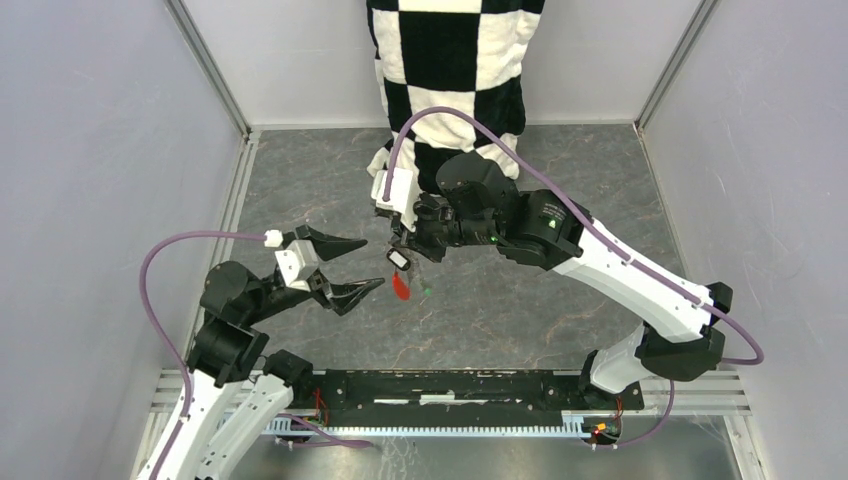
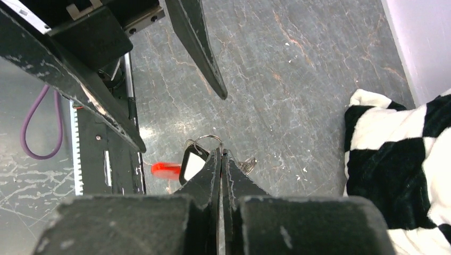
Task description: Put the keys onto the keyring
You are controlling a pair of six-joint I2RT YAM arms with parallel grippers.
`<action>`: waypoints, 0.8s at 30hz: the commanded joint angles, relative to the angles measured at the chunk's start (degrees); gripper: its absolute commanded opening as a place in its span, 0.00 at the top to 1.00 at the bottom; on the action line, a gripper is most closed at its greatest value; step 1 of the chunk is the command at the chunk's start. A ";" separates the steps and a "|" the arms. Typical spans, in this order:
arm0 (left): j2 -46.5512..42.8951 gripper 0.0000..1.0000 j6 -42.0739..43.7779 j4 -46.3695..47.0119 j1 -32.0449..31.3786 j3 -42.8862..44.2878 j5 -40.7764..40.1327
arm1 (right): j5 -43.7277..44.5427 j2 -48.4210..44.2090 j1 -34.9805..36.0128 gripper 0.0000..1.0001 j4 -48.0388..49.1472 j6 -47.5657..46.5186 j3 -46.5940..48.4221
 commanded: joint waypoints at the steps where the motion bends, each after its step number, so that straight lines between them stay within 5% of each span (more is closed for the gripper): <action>1: 0.01 0.20 -6.46 1.58 -0.15 -2.43 3.14 | 4.21 1.53 1.14 1.00 2.18 2.71 2.13; 7: 1.06 0.16 -15.96 6.49 -0.15 -4.45 1.96 | 8.40 2.95 2.92 1.00 2.74 3.58 2.46; 11: 2.25 0.23 -20.41 9.17 -0.19 -5.03 1.80 | 9.80 4.26 3.94 1.00 1.93 3.81 3.99; 24: 2.83 0.77 -22.05 9.23 -0.16 -5.57 -4.14 | 13.27 5.20 6.67 1.00 0.82 3.87 3.69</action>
